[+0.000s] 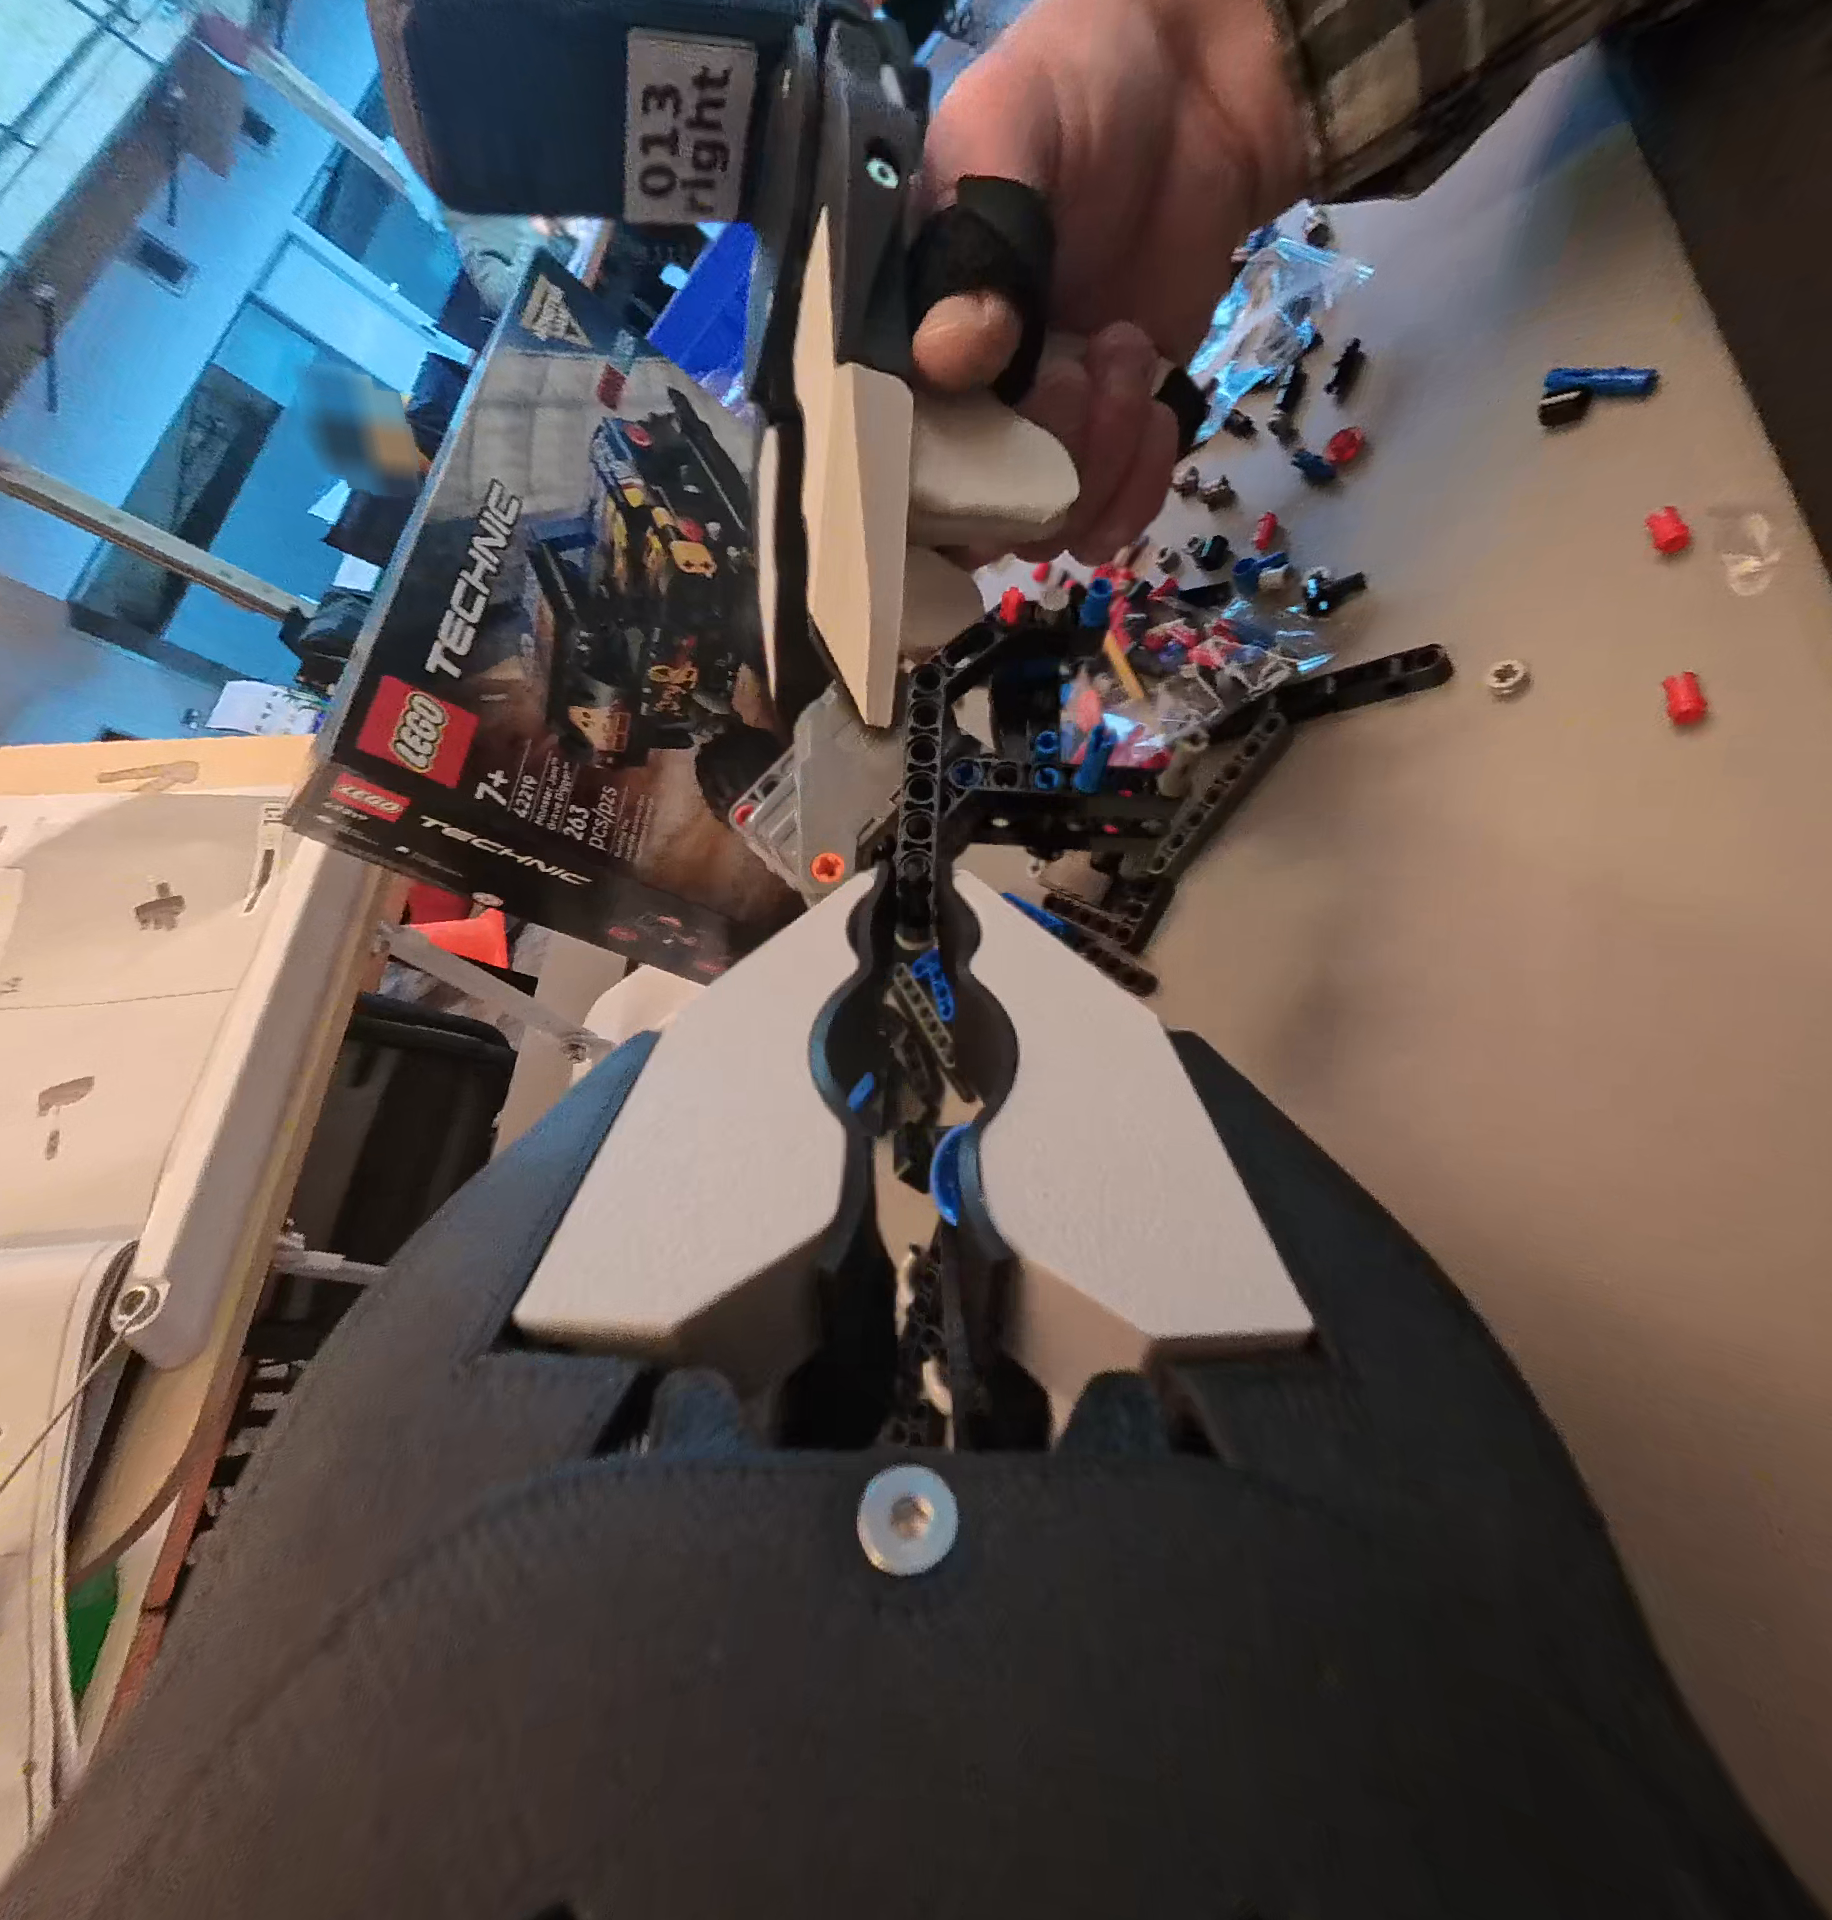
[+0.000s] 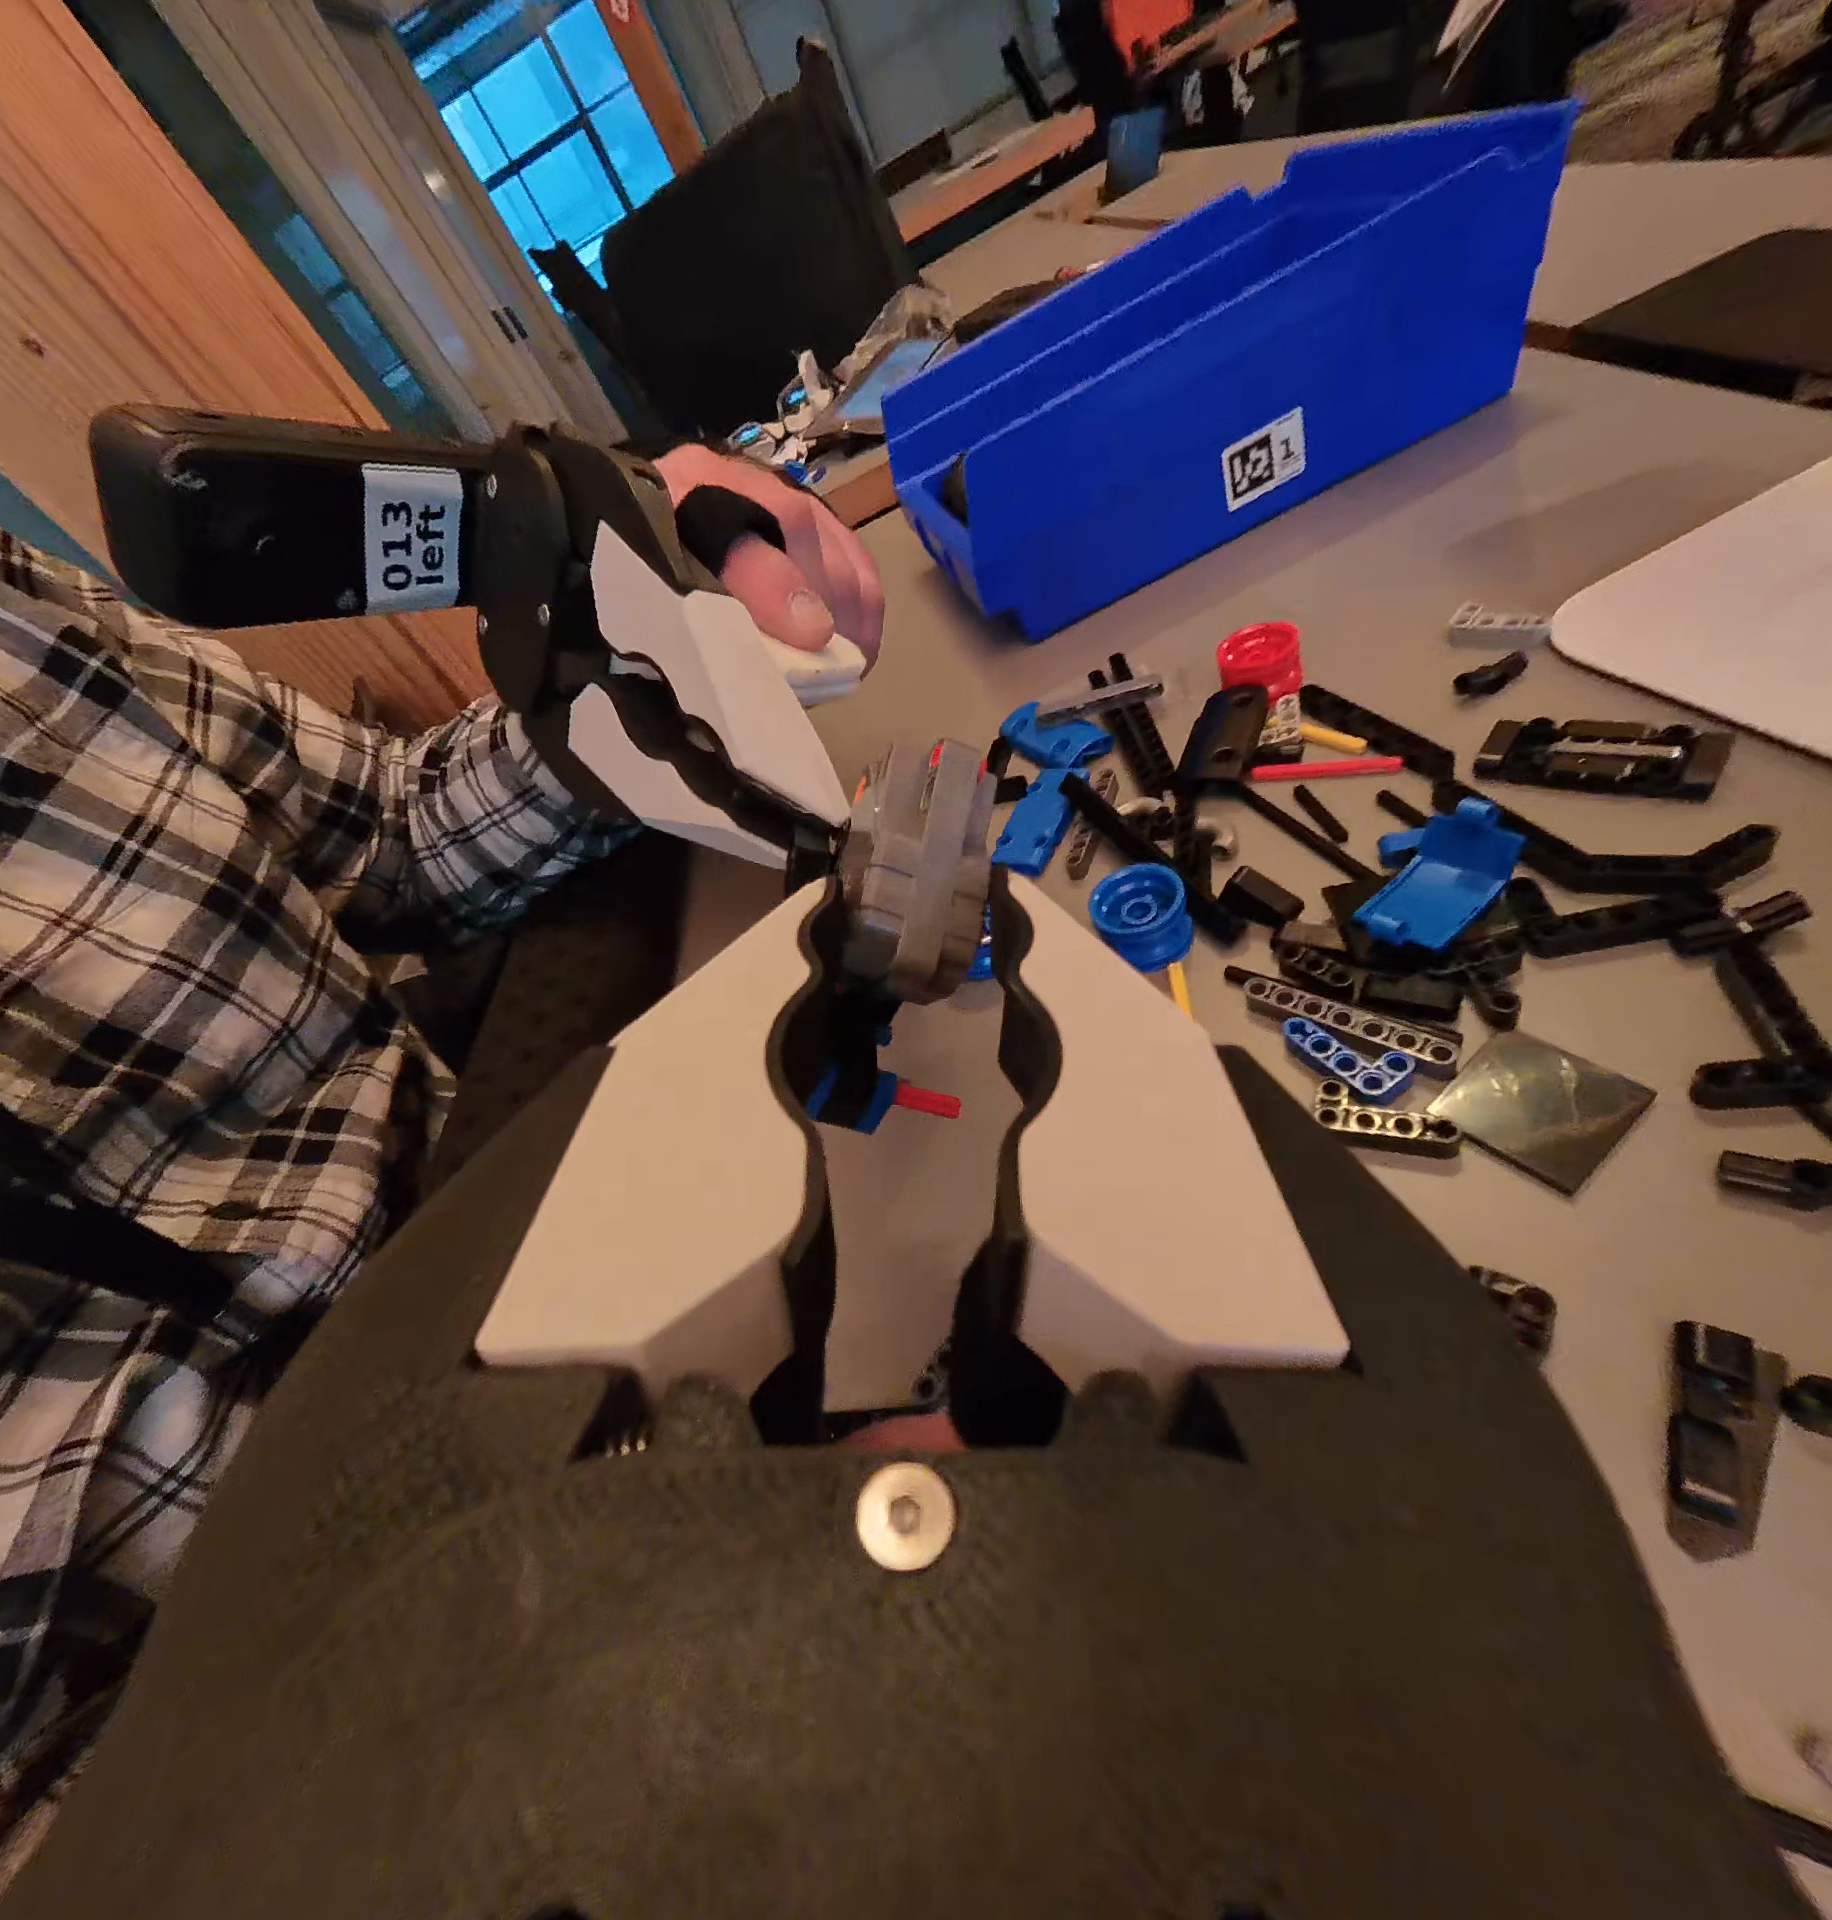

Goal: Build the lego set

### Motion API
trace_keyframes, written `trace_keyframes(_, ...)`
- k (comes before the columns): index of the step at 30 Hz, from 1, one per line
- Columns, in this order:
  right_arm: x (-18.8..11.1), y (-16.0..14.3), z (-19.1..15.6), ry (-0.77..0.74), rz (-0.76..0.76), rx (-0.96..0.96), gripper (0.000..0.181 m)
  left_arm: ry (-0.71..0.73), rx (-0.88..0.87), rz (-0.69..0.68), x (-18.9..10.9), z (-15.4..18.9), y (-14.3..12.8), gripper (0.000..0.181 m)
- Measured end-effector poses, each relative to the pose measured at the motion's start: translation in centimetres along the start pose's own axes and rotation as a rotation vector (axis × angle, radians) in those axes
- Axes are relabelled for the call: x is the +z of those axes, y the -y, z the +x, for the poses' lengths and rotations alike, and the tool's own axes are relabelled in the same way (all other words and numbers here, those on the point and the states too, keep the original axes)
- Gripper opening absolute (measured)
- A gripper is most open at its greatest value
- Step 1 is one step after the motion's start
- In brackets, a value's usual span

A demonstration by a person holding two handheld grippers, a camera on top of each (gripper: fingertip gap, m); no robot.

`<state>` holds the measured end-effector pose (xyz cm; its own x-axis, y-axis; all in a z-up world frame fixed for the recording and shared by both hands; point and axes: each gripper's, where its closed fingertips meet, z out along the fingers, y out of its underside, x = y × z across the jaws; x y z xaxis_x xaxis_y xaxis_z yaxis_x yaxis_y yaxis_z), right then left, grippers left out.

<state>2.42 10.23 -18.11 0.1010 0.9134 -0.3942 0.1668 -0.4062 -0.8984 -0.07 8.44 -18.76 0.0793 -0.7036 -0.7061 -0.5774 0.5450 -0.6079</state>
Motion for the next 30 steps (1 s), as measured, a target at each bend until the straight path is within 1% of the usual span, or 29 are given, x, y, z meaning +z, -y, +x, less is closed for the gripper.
trace_keyframes(12,-0.5,2.5,-0.5,0.009,0.135,-0.013,0.024,0.119,0.002,0.041,-0.4,-1.9,0.9,0.006)
trace_keyframes(25,-0.5,4.1,-0.6,0.011,0.252,0.019,0.025,0.183,-0.003,0.058,-0.9,-3.0,1.1,0.006)
trace_keyframes(30,-1.6,5.2,-0.4,0.01,0.326,0.037,0.027,0.203,0.005,0.059,-1.0,-3.3,1.1,0.004)
